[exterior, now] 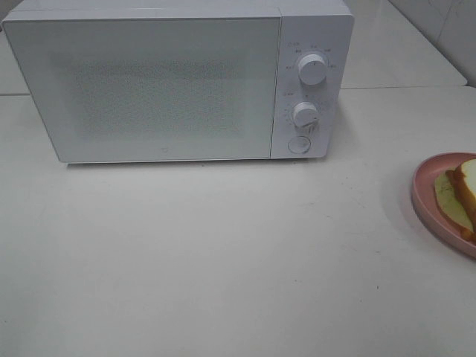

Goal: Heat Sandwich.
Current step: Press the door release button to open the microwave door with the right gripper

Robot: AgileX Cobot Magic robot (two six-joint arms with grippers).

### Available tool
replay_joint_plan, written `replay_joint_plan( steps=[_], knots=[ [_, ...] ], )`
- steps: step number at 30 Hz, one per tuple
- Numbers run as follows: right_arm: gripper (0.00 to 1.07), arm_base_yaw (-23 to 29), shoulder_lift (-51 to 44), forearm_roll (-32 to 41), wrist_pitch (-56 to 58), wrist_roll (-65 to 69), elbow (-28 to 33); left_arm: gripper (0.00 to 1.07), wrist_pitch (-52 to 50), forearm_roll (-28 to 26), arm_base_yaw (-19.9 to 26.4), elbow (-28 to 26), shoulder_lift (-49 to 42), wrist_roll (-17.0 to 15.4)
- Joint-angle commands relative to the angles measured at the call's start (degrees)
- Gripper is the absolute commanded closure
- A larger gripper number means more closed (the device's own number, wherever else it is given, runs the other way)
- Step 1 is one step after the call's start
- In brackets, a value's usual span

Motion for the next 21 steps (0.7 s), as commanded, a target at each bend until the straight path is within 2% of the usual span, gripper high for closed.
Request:
replay_joint_plan(
  steps=[1,17,21],
  knots=[
    [0.4,0.06,-1.32,-0.11,-0.34,-0.29,0.11,0.3,-0.74,-0.17,-0.29,0.11,-0.97,0.0],
    [0.43,0.06,-1.32,0.92,-0.46,-0.29,0.06,0.3,-0.74,-0.17,-0.29,0.11,-0.97,0.0],
    [0.44,0.06,-1.26,0.92,-4.01,-0.29,-1.43,0.3,-0.74,-0.17,-0.29,0.11,-0.97,0.0]
  ],
)
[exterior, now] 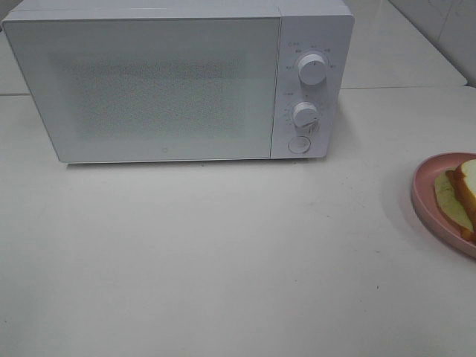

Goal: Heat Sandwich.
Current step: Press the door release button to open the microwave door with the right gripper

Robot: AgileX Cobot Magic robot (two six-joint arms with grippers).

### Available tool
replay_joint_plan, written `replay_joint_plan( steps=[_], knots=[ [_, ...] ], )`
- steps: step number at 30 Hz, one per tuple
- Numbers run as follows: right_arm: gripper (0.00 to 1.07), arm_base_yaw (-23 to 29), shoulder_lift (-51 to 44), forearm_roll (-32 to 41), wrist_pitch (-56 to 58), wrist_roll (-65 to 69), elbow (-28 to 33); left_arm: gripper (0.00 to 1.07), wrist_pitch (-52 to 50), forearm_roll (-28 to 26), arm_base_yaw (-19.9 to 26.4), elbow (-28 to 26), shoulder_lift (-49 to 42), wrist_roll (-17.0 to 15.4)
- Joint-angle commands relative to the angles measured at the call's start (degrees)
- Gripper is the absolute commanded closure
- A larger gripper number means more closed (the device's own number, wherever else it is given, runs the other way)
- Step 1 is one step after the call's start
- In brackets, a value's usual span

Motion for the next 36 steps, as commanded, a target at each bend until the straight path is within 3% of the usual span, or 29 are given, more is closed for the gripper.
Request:
replay_joint_plan(
  steps=[1,6,18,28,36],
  knots=[
    [0.44,0.06,-1.26,0.11,-5.73,-0.29,-1.55,0.3,-0.74,-0.17,-0.29,0.11,-0.97,0.0],
    [0.44,0.06,0.8,0.0,-14.78,-0.23,-1.66,0.3,-0.74,-0.17,-0.29,0.11,-0.97,0.0],
    [0.44,0.06,16.9,-0.11,-28.82,-0.52,-1.66,0.3,-0.74,-0.11,-0.29,0.11,-0.97,0.0],
    [0.45,0.06,22.12,-1.95,-38.39,-0.52,-1.66,0.3,-0.74,0.0,-0.29,0.11,-0.97,0.0],
    [0.55,0.06,28.19,-1.83,-51.11,-0.46,-1.66,0.3,-0.74,0.0,-0.29,0.11,-0.97,0.0]
  ],
)
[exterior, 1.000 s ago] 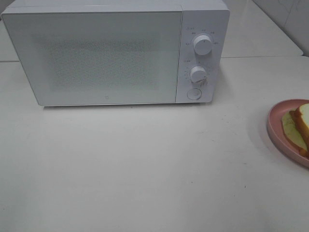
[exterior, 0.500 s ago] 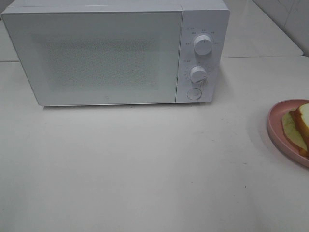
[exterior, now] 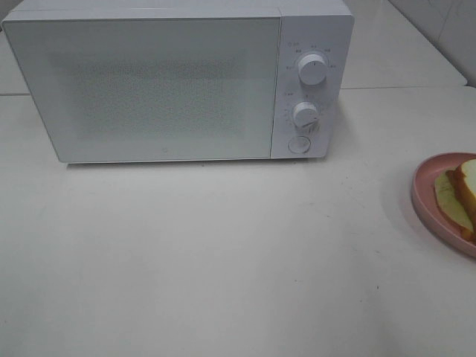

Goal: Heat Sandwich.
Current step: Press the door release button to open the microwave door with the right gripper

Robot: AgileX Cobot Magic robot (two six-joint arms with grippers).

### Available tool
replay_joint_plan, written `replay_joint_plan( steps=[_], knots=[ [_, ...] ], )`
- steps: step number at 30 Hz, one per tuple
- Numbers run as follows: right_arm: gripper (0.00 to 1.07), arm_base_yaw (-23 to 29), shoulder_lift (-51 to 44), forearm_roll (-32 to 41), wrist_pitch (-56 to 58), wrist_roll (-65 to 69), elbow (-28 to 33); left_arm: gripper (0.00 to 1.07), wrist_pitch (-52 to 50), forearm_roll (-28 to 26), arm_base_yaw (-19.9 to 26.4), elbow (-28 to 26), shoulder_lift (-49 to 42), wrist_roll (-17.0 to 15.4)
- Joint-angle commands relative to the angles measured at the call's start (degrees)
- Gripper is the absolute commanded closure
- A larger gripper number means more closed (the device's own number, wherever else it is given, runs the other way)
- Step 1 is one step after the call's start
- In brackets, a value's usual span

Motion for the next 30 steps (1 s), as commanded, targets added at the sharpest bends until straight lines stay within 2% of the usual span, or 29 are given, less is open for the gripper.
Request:
replay_joint_plan(
  steps=[1,5,6,7,9,11,15,20,27,30],
  knots=[
    [0.55,0.06,1.38,-0.46,-4.53,-0.46,-0.4,0.3,-0.74,0.0,-0.29,0.11,-0.97,0.0],
    [0.71,0.06,4.93,-0.46,-9.85,0.29,-0.4,0.3,-0.74,0.06,-0.29,0.11,-0.97,0.0],
    [0.71,0.06,4.93,-0.46,-9.85,0.29,-0.4,0.3,-0.74,0.06,-0.29,0.11,-0.97,0.0],
    [0.79,0.06,6.47,-0.46,-12.03,0.29,-0.4,0.3,-0.74,0.06,-0.29,0.11,-0.97,0.0],
    [0.87,0.06,8.14,-0.46,-13.81,1.43,-0.4,0.3,-0.74,0.06,-0.29,0.11,-0.97,0.0],
    [0.91,0.06,9.05,-0.46,-14.78,2.18,-0.4,0.3,-0.74,0.06,-0.29,0.11,-0.97,0.0],
    [1.07,0.06,13.46,-0.46,-19.65,5.67,-0.4,0.3,-0.74,0.11,-0.29,0.11,-0.97,0.0],
    [1.07,0.06,18.68,-0.46,-25.95,10.31,-0.4,0.3,-0.74,0.11,-0.29,0.11,-0.97,0.0],
    [1.07,0.17,23.84,-0.46,-27.62,17.19,-0.4,0.3,-0.74,0.11,-0.29,0.11,-0.97,0.0],
    [1.07,1.78,26.87,-0.46,-29.51,19.54,-0.4,0.3,-0.74,0.11,-0.29,0.11,-0.97,0.0]
  ],
)
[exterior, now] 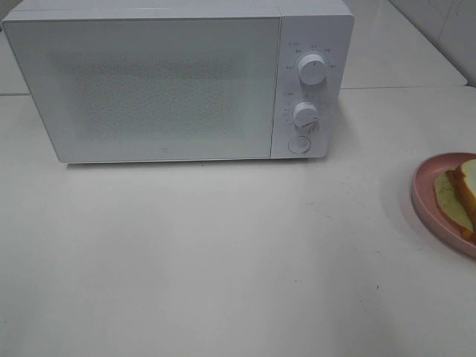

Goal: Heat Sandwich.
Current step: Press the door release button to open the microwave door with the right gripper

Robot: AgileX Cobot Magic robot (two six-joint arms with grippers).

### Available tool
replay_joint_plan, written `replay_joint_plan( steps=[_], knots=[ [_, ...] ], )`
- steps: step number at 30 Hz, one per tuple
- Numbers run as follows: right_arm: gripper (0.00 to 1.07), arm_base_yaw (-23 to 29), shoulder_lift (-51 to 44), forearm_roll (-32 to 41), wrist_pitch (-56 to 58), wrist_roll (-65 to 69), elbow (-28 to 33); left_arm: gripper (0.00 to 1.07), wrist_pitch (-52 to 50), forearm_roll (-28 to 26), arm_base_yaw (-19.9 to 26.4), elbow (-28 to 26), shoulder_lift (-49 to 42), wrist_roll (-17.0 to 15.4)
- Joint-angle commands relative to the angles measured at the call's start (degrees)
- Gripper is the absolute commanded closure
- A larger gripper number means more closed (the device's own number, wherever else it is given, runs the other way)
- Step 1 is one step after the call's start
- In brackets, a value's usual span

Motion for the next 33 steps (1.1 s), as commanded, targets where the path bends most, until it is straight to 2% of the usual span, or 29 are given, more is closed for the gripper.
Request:
replay_joint_plan(
  steps=[1,8,18,22,26,33],
  knots=[
    [1.07,1.89,2.98,-0.46,-3.27,3.09,-0.4,0.3,-0.74,-0.11,-0.29,0.11,-0.97,0.0],
    [1.07,9.51,11.92,-0.4,-11.46,7.1,-0.4,0.3,-0.74,-0.06,-0.29,0.11,-0.97,0.0],
    [1.07,15.3,20.28,0.11,-17.88,12.32,-0.06,0.3,-0.74,0.0,-0.29,0.11,-0.97,0.0],
    [1.07,17.3,23.55,6.88,-24.75,14.67,3.32,0.3,-0.74,0.0,-0.29,0.11,-0.97,0.0],
    [1.07,19.19,26.13,10.43,-28.65,15.24,5.9,0.3,-0.74,0.0,-0.29,0.11,-0.97,0.0],
    [1.07,21.94,30.77,10.54,-31.63,19.37,6.47,0.3,-0.74,0.0,-0.29,0.11,-0.97,0.0]
  ],
)
